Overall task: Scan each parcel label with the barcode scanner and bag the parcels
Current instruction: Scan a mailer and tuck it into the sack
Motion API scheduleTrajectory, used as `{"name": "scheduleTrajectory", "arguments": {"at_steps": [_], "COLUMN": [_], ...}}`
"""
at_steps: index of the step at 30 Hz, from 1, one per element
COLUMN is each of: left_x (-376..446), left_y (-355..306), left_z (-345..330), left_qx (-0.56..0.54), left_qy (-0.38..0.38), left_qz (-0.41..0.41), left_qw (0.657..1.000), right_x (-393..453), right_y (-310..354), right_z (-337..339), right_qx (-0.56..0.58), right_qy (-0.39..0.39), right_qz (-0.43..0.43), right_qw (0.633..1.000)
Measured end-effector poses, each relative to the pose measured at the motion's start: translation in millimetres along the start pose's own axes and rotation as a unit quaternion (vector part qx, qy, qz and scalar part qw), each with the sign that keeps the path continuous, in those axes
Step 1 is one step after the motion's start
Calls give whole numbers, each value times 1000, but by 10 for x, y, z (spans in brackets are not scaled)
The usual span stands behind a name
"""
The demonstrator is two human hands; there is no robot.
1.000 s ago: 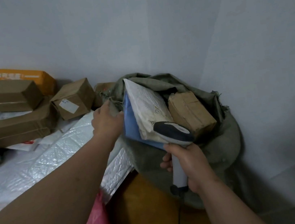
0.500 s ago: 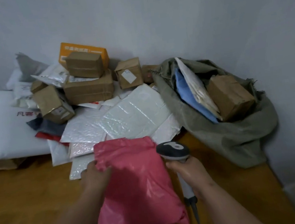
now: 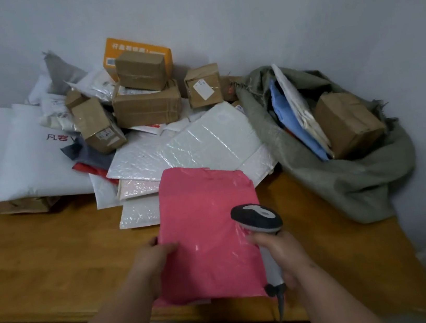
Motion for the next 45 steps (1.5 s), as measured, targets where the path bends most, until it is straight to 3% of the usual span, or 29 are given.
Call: {"name": "scheduleTrajectory", "arguments": {"at_steps": [4, 8, 13, 18, 20, 23, 24, 26, 31, 34, 39, 41, 45], "left_x": [-217, -459, -871, -1202, -1255, -1240, -1202, -1072, -753, -594, -361, -262, -53], "left_y": [-264, -601, -970, -1078, -1014, -901, -857, -792, -753, -822, -927, -987, -1161], "left_z": [-39, -33, -204, -600, -781, -972, -991, -993, -1050, -1110, -1185, -1150, -907], "left_qx": [-15, -12, 102, 207, 240, 163, 131, 105, 97, 96, 102, 79, 68], "left_qy": [38, -58, -256, -284, -178, 124, 186, 235, 269, 273, 279, 215, -19], "left_qz": [-50, -192, -410, -482, -477, -384, -337, -263, -219, -219, -225, -258, -303], "left_qw": [998, 980, 870, 803, 827, 900, 914, 930, 933, 932, 928, 939, 950], "right_x": [-101, -168, -310, -414, -409, -347, -298, -188, 6, 146, 290, 310, 296], "right_y": [188, 404, 650, 913, 993, 1007, 987, 927, 850, 867, 920, 936, 959], "right_z": [125, 210, 186, 56, 18, 14, 40, 100, 107, 131, 239, 283, 392], "right_qx": [48, 52, 74, 120, 171, 223, 230, 229, 186, 141, 114, 141, 177], "right_qy": [31, -17, 5, 87, 116, 136, 119, 73, -29, -111, -184, -182, -134], "right_qz": [34, 102, 159, 194, 184, 152, 146, 154, 227, 223, 205, 188, 163], "right_qw": [998, 993, 984, 970, 961, 953, 955, 958, 955, 958, 955, 955, 961]}}
Point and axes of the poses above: each hand's wrist, its own x-axis towards the middle knuckle, its own z-axis out of the back of the hand, y = z × x, the point moved 1 cm from there along x, towards the middle knuckle, and after that the axes turned 5 degrees about x, right-handed, at the moved point
